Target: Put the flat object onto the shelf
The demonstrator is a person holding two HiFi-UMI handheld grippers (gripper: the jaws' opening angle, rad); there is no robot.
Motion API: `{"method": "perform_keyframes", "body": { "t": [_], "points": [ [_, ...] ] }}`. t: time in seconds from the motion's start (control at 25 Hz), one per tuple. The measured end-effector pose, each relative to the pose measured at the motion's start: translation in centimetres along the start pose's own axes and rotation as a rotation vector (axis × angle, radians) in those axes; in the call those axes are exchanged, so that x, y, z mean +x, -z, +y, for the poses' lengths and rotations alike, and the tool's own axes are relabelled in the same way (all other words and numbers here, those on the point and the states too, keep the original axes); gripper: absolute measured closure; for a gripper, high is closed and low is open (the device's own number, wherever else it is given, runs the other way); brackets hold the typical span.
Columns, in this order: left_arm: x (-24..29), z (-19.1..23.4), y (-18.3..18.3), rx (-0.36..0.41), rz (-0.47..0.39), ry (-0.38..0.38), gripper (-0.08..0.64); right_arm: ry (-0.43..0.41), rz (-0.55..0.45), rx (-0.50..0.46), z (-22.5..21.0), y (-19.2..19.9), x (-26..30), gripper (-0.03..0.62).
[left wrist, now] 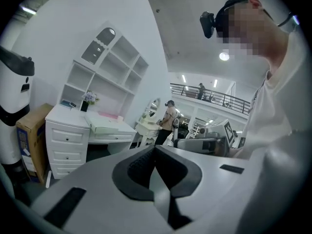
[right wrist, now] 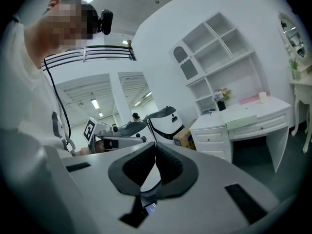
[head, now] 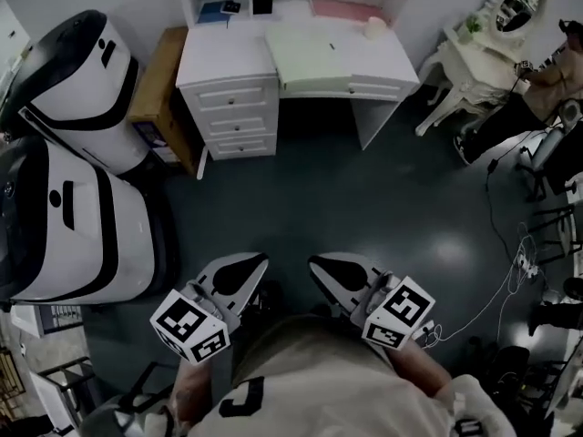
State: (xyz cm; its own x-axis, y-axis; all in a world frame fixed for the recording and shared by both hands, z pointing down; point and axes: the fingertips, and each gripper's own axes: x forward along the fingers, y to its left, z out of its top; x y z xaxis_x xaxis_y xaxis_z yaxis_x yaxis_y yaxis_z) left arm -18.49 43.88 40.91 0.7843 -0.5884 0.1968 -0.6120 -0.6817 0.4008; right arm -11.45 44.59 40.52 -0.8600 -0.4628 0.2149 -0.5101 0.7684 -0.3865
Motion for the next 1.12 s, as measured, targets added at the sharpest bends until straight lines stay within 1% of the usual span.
{"method": "perform_keyframes", "body": {
  "t": [0.12, 0.2, 0.4, 0.68, 0.8, 0.92, 1.0, 1.12],
  "points": [
    [-1.7, 0.5, 0.5, -0.049, 0.012, -0.023, 0.546, -0.006, 0.021, 0.04, 1.0, 0.5, 1.2, 0.568],
    [-2.2, 1.1, 0.3, -0.055, 0.009, -0.026, 0.546, 0.002, 0.026, 0.039, 1.1, 0.4, 2.1, 0.568],
    [-2.3, 2.4, -0.1, -0.039, -0.006, 0.005, 0.546, 0.024, 0.04, -0.002, 1.2, -0.1, 4.0, 0.568],
    [-3.4, 3.8, 0.3, -0.074, -0.007, 0.018, 0.546, 0.027, 0.074, -0.021, 2.0, 0.3, 5.8, 0.568],
    [-3.1, 3.7, 0.5, -0.09, -0.002, 0.038, 0.546, 0.045, 0.073, -0.023, 1.7, 0.3, 5.6, 0.568],
    [-2.4, 3.4, 0.4, -0.08, 0.001, 0.066, 0.546, 0.063, 0.071, -0.012, 1.3, 0.3, 5.3, 0.568],
    [-2.0, 3.1, 0.1, -0.077, 0.005, 0.078, 0.546, 0.063, 0.075, -0.012, 1.1, 0.3, 5.4, 0.568],
    [-1.4, 3.0, -0.1, -0.094, 0.017, 0.085, 0.546, 0.056, 0.086, -0.021, 0.7, 0.3, 5.7, 0.568]
  ]
}}
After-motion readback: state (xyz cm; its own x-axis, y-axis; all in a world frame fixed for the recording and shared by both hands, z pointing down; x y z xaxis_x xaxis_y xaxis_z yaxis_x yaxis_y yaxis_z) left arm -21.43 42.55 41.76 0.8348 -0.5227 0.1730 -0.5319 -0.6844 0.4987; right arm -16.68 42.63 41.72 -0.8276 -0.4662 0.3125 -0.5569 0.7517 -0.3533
